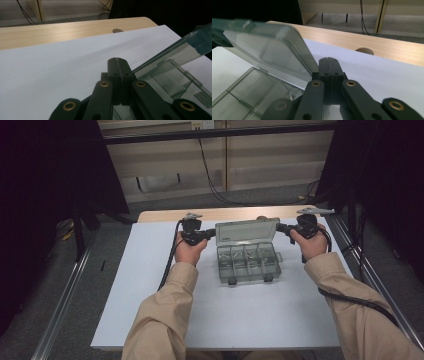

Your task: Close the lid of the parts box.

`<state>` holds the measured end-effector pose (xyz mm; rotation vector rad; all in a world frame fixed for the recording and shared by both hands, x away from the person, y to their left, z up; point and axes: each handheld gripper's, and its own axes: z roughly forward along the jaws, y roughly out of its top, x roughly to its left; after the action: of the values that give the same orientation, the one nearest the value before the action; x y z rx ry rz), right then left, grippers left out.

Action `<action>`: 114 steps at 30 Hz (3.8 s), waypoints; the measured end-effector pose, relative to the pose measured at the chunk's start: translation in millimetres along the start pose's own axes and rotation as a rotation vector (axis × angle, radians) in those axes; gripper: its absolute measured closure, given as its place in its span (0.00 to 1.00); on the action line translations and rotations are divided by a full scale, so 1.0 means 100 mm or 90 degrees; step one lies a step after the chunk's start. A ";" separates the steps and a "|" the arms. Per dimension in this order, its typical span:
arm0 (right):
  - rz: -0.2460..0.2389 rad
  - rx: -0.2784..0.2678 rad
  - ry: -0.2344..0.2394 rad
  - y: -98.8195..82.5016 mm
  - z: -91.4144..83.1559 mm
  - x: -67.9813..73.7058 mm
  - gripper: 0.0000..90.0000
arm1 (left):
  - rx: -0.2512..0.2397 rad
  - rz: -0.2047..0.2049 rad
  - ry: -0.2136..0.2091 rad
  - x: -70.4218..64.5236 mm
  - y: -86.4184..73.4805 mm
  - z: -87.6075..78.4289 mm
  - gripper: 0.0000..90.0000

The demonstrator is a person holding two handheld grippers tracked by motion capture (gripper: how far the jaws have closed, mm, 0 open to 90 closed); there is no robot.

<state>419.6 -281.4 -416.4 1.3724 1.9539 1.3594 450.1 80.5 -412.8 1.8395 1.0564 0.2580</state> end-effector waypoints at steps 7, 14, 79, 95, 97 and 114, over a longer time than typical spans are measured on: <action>0.001 -0.007 0.001 0.04 -0.02 0.00 1.00 | -0.001 0.007 -0.005 -0.03 -0.01 -0.04 1.00; 0.006 -0.018 0.010 0.03 -0.03 -0.01 1.00 | 0.000 0.005 -0.017 -0.07 -0.03 -0.04 1.00; -0.031 -0.004 0.041 -0.26 -0.13 0.14 1.00 | 0.048 -0.011 -0.012 -0.15 -0.13 -0.07 0.97; -0.039 0.000 0.039 -0.33 -0.13 0.17 1.00 | 0.051 -0.016 -0.016 -0.15 -0.20 -0.07 0.97; -0.039 0.003 0.041 -0.34 -0.13 0.17 1.00 | 0.058 -0.008 -0.018 -0.15 -0.21 -0.08 0.97; -0.048 0.009 0.043 -0.43 -0.15 0.20 1.00 | 0.065 0.001 -0.010 -0.18 -0.27 -0.07 0.97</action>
<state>378.2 -273.0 -442.7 1.2603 2.0424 1.3758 420.2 76.2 -426.9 1.9303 1.0739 0.1943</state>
